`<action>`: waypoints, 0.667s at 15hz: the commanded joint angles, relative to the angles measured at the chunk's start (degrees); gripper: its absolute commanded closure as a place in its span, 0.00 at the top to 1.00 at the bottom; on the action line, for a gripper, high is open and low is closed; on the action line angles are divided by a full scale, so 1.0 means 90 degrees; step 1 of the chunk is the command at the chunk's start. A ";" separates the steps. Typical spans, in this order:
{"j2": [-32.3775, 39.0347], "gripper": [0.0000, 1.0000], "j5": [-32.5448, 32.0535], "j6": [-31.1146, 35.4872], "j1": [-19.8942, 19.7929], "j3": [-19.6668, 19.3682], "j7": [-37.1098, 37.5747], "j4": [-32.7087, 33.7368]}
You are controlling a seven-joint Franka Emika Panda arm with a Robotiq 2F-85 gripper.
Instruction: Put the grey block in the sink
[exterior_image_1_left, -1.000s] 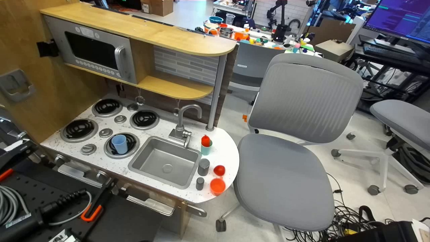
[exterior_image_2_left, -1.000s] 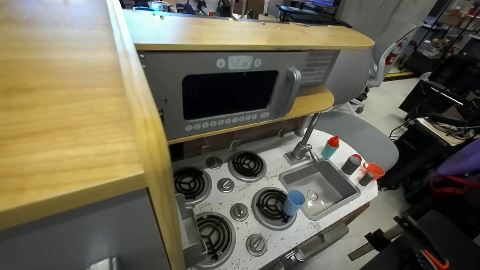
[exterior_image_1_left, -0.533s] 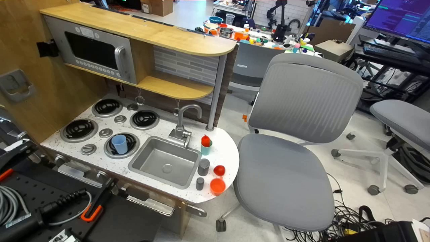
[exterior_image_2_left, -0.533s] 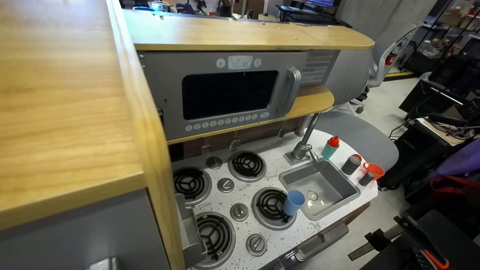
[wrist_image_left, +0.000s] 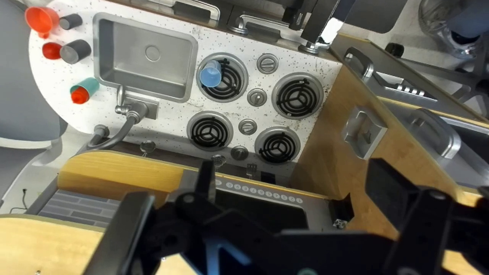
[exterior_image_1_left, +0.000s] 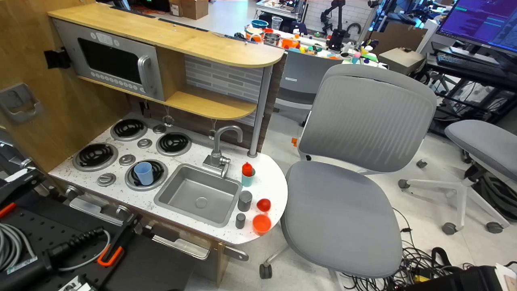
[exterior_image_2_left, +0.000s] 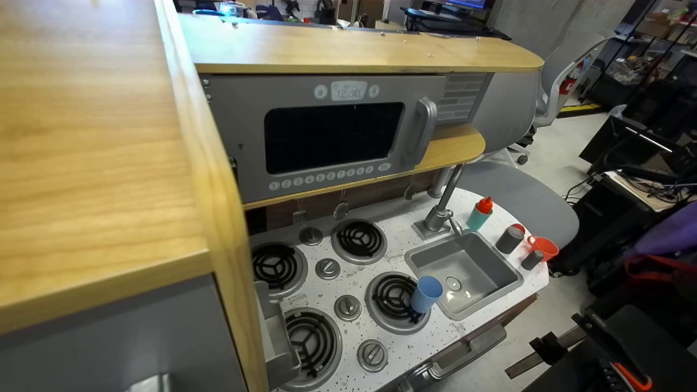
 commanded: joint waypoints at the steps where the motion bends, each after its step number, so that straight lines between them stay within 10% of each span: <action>1: 0.0264 1.00 -0.0199 0.0316 -0.0246 -0.0550 -0.0524 0.0188; 10: 0.1385 1.00 -0.0157 0.1096 -0.0937 -0.2039 -0.1872 0.0948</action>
